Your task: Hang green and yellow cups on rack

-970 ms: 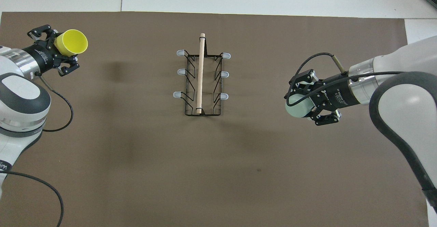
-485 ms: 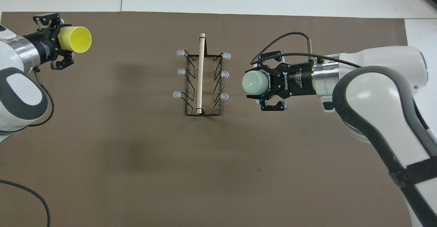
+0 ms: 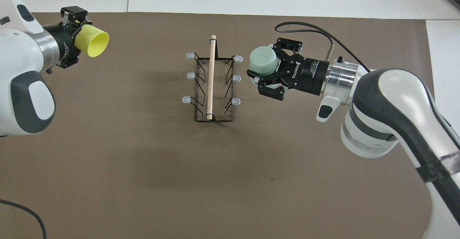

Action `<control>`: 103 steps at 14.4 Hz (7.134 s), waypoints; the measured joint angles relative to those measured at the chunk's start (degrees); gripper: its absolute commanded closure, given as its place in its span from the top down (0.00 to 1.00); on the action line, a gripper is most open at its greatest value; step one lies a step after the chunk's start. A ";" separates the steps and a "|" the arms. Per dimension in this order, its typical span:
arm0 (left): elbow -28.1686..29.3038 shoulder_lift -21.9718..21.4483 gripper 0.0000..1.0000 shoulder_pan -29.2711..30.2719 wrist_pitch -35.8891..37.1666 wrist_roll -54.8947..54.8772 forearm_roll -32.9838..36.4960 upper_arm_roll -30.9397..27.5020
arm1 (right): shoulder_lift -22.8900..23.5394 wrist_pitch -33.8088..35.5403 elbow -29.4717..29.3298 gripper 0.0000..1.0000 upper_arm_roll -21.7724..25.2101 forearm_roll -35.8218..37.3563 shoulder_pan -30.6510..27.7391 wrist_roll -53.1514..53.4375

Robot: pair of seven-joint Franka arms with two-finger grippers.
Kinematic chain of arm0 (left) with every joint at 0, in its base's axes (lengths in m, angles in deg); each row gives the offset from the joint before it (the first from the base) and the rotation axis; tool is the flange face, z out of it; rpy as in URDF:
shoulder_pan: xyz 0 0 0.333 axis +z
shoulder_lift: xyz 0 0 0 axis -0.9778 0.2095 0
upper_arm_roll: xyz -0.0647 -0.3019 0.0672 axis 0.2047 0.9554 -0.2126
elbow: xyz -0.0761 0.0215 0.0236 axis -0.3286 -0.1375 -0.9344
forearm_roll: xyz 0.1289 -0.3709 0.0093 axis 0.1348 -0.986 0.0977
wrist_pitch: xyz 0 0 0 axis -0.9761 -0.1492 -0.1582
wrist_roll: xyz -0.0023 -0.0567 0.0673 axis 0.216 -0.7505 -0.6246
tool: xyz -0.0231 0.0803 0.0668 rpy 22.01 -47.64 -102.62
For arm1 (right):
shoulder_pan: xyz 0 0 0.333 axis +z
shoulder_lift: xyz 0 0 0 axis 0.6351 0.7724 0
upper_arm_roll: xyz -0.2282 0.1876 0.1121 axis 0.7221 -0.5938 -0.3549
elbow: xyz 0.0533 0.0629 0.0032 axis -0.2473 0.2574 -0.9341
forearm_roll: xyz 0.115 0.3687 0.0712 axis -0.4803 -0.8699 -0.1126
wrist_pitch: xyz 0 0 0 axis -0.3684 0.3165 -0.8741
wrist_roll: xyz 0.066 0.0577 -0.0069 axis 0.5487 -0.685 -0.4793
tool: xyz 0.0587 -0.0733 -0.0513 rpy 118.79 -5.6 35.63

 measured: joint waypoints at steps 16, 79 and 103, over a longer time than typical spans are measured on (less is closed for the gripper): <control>4.35 -5.19 0.00 -20.77 12.94 18.43 40.92 0.47 | 0.08 -2.79 11.72 0.00 -0.15 -25.26 7.57 -21.14; -5.00 -7.78 1.00 2.00 30.77 -65.98 7.18 -1.44 | -8.52 38.16 -16.69 1.00 1.25 96.15 -13.14 -62.02; -14.54 -12.28 1.00 11.04 59.72 -73.07 3.94 6.29 | -10.33 45.43 -16.03 1.00 5.69 96.16 -10.02 -68.81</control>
